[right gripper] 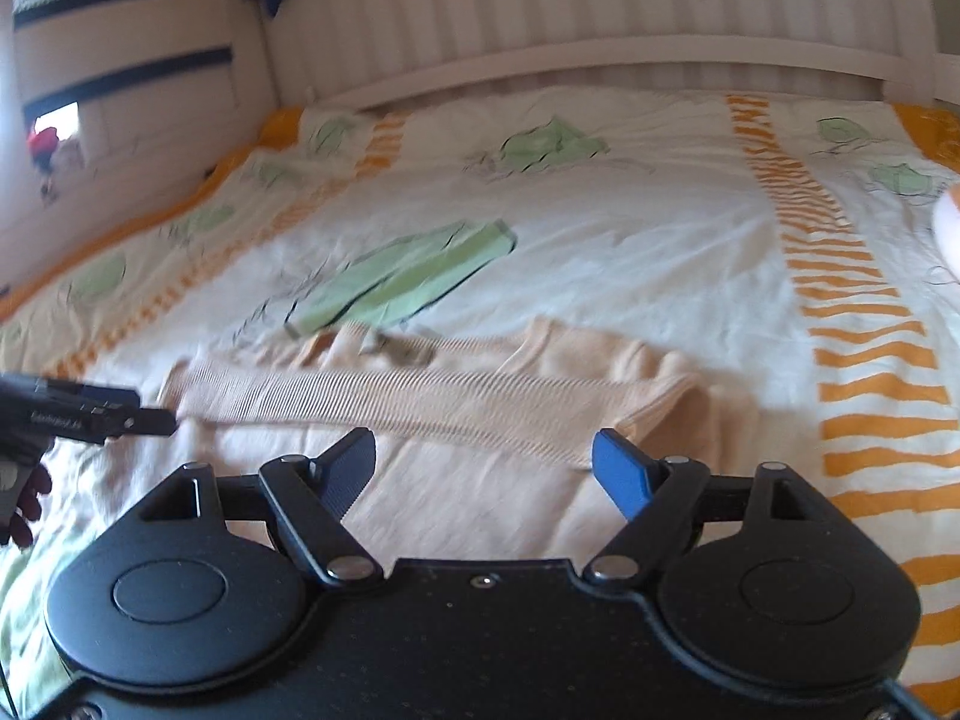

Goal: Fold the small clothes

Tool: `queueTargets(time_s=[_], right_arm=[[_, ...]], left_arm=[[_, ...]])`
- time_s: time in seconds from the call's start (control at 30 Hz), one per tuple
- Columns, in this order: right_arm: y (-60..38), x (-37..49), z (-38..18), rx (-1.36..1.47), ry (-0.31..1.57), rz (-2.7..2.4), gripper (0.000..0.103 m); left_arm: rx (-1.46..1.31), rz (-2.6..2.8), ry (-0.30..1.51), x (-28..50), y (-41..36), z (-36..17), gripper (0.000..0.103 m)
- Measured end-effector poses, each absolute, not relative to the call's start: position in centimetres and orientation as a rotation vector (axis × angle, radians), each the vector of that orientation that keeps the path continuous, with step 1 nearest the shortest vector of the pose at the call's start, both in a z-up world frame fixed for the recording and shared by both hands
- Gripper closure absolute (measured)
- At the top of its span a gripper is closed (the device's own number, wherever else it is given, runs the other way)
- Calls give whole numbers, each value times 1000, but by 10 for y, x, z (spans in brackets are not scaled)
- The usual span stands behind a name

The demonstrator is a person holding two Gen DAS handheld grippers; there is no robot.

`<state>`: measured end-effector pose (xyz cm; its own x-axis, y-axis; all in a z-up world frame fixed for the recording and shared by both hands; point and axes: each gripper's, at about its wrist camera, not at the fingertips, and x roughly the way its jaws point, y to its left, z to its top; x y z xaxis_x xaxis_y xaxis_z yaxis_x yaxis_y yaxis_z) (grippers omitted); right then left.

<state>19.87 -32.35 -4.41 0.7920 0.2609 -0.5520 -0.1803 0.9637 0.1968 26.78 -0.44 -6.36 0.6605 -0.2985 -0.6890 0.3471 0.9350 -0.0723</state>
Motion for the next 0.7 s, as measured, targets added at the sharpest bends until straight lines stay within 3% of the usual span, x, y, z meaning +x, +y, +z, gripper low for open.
queueTargets(time_s=[0.33, 0.7], right_arm=[[-309, 243, -60, 37, 750, 196, 22], [-316, 292, -54, 60, 765, 128, 22]], left_arm=[[164, -327, 795, 308, -8, -72, 9], [74, -221, 776, 361, 2, -49, 7]])
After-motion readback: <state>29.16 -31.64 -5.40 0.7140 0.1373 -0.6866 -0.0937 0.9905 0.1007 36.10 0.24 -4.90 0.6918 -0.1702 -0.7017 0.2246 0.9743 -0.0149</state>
